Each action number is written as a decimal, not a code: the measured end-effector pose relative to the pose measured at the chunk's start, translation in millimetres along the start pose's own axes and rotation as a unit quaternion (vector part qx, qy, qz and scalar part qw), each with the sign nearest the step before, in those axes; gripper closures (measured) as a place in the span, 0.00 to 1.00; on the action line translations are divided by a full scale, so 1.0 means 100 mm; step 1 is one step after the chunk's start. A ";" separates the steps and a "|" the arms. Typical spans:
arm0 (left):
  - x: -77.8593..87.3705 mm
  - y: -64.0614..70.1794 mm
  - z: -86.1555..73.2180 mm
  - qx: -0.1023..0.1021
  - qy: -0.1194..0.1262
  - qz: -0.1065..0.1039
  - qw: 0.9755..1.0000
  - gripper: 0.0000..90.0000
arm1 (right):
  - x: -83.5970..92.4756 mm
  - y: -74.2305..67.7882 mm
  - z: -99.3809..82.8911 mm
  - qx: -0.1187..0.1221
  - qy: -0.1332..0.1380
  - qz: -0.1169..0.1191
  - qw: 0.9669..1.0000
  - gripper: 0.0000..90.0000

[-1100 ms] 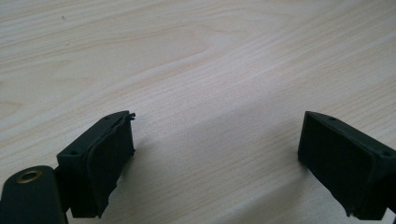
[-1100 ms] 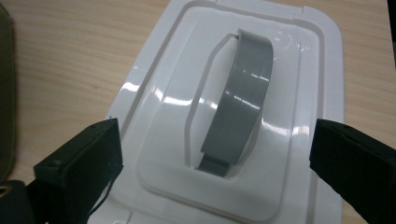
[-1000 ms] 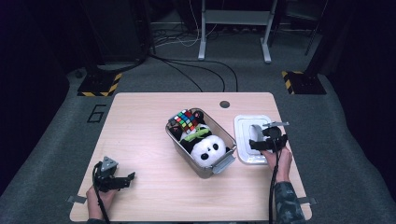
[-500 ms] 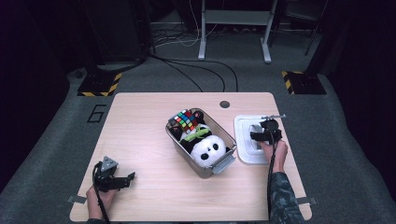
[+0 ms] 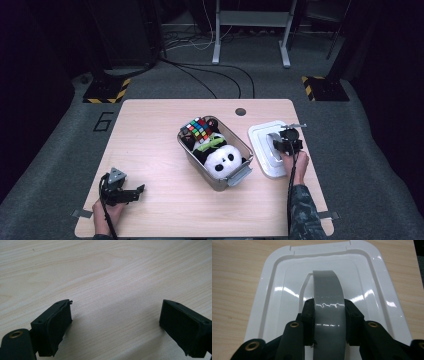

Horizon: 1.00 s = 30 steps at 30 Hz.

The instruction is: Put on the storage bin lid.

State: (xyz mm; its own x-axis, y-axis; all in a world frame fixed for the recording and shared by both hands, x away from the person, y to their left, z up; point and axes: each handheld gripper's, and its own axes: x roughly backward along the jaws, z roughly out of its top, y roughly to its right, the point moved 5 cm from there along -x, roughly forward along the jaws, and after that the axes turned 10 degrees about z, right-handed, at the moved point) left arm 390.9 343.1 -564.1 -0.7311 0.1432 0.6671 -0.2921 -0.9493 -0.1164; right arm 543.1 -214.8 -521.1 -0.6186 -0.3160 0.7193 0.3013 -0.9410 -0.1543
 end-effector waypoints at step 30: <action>0.00 0.00 0.00 0.000 -0.001 0.000 1.000 0.12 | 0.62 -0.32 0.49 0.079 0.018 -0.006 0.997 0.74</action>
State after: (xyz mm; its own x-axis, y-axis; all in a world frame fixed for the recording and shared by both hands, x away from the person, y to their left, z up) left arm 390.8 343.3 -564.0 -0.7301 0.1433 0.6681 -0.2929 -0.9490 -0.1165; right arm 530.4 -198.4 -438.0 -0.6475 -0.3121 0.6952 0.4022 -0.9148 -0.0361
